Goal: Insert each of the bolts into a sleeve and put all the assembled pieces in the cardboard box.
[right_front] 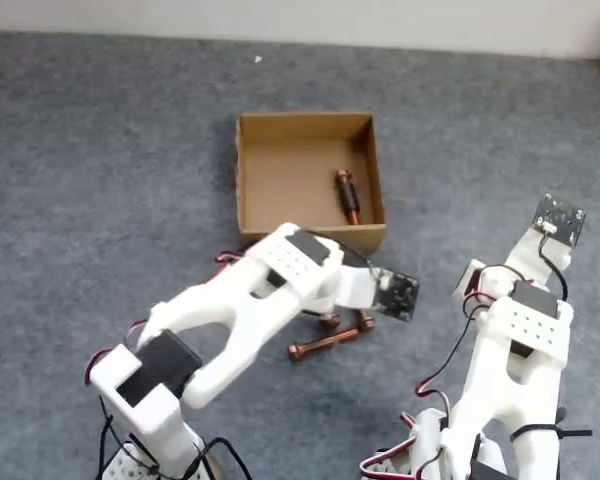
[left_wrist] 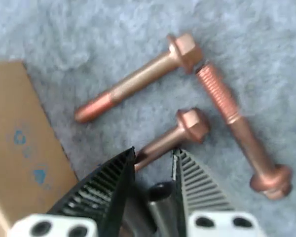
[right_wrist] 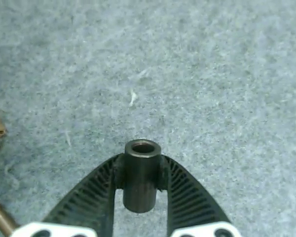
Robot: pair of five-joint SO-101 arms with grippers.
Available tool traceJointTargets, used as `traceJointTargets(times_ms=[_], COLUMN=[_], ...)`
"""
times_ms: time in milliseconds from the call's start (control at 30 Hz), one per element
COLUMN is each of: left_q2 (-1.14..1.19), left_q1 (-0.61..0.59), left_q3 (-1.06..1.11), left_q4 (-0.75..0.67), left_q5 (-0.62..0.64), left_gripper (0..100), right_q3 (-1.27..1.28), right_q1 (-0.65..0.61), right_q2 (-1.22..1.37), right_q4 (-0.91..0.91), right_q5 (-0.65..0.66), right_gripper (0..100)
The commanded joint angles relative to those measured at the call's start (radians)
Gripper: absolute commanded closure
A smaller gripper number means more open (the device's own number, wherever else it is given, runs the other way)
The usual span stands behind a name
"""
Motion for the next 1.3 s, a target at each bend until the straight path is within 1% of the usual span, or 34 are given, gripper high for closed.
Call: traceJointTargets(times_ms=[0,233,467,700,900,1133,1167,1267], left_q2=[0.005,0.008,0.007,0.007,0.002,-0.054,-0.081,-0.186], left_q1=[0.059,0.07,0.096,0.119,0.111,0.056,0.045,0.007], left_q3=[-0.038,-0.031,0.028,0.033,0.033,-0.024,-0.027,-0.027], left_q4=[-0.014,-0.014,-0.015,-0.011,-0.008,0.132,0.143,0.149], left_q5=[-0.008,-0.005,-0.005,-0.006,-0.002,0.002,0.015,0.109], left_gripper=[85,85,86,97,99,99,99,99], right_q3=[-0.047,-0.047,-0.047,-0.047,-0.047,-0.047,-0.047,-0.044], right_q1=[0.013,0.015,0.015,0.015,0.015,0.015,0.015,0.015], right_q2=[-0.042,-0.042,-0.042,-0.042,-0.042,-0.044,-0.044,-0.091], right_q4=[-0.024,-0.024,-0.024,-0.024,-0.024,-0.024,-0.024,-0.022], right_q5=[-0.005,-0.003,-0.002,-0.002,-0.002,-0.002,-0.002,-0.002], right_gripper=[99.2,99.2,99.2,99.2,99.2,99.2,99.2,99.2])
